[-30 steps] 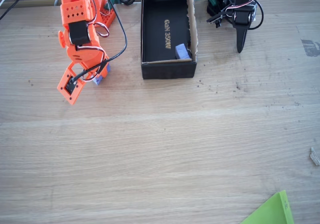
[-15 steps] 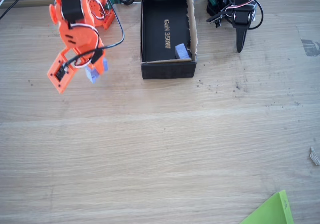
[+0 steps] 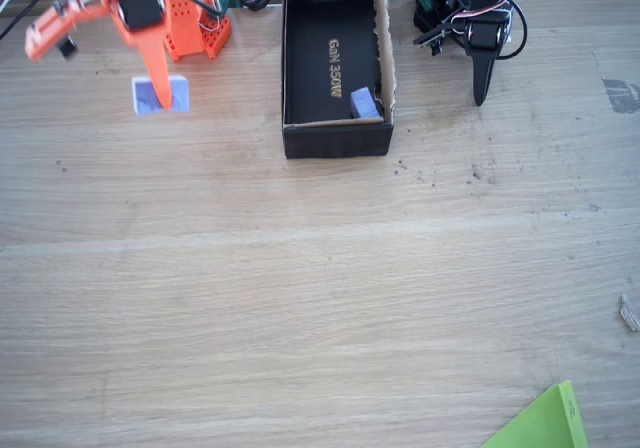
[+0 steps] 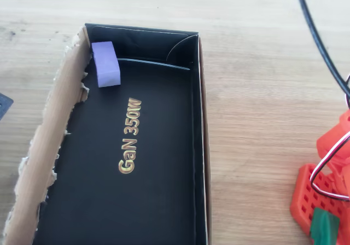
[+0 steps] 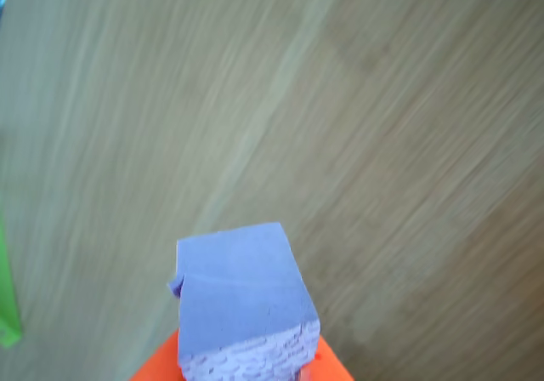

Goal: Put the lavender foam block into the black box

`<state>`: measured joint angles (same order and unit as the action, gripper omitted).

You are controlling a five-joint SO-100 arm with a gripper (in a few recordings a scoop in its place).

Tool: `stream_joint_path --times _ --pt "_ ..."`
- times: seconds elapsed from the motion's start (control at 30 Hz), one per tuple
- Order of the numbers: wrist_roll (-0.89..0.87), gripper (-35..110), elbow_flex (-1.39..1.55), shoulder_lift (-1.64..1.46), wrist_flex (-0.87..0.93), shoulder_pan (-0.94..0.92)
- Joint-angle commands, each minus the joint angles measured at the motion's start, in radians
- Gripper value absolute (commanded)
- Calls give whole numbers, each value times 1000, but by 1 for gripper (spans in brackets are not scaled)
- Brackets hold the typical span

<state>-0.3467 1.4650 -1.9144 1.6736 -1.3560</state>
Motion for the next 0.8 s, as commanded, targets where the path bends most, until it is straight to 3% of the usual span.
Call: stream_joint_path --times 0.0,0.6,0.77 --pt "-17 0 -25 -52 -3 -17" --pt "-46 0 52 -77 -31 -8" --pt "-75 0 52 -64 8 127"
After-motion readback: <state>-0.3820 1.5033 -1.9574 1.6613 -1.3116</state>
